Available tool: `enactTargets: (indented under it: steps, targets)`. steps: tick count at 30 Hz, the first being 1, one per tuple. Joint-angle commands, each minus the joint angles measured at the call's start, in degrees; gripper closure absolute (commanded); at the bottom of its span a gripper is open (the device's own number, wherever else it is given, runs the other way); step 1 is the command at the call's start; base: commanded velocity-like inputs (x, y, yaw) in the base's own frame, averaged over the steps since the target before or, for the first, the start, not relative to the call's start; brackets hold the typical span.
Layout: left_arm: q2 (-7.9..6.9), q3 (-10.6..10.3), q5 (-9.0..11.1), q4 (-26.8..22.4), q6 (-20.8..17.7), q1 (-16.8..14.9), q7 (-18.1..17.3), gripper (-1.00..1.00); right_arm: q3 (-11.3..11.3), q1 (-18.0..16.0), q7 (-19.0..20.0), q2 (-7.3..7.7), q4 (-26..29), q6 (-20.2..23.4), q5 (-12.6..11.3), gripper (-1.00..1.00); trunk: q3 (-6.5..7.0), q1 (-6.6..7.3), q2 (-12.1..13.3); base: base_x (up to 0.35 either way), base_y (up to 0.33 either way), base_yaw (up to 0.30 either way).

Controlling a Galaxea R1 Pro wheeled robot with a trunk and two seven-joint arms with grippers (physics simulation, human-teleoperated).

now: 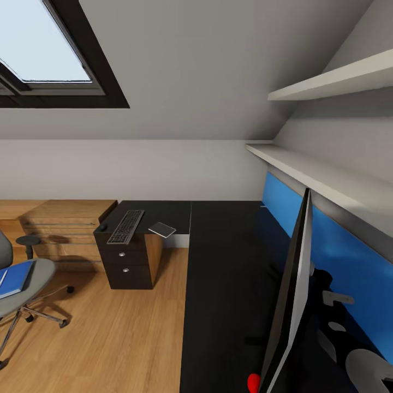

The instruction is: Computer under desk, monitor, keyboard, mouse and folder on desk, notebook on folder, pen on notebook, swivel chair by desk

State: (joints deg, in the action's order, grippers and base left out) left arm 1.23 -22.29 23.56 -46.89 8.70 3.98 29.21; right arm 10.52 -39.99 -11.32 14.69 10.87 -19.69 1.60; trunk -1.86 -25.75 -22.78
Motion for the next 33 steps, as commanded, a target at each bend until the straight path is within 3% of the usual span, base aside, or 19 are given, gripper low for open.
enactTargets:
  steps: [1, 17, 33]
  targets:
    - [-0.04, -0.21, 0.61, -0.05, 0.38, -0.03, 0.23, -1.0, 0.11, -0.09, -0.1, -0.01, 0.03, -0.26, 0.25, 1.0, -0.11, -0.03, -0.14, 0.0, 0.0, 0.0]
    - [-0.09, -0.12, 0.68, -0.05, 0.43, -0.03, 0.23, -1.0, 0.2, -0.09, -0.1, -0.01, 0.03, -0.34, 0.25, 1.0, -0.11, -0.03, -0.14, 0.001, -0.005, 0.0]
    - [-0.09, -0.12, 0.61, -0.05, 0.44, -0.03, 0.23, -1.0, 0.2, -0.09, -0.1, -0.01, 0.05, -0.35, 0.25, 1.0, -0.11, -0.03, -0.14, 0.1, -0.09, 0.0]
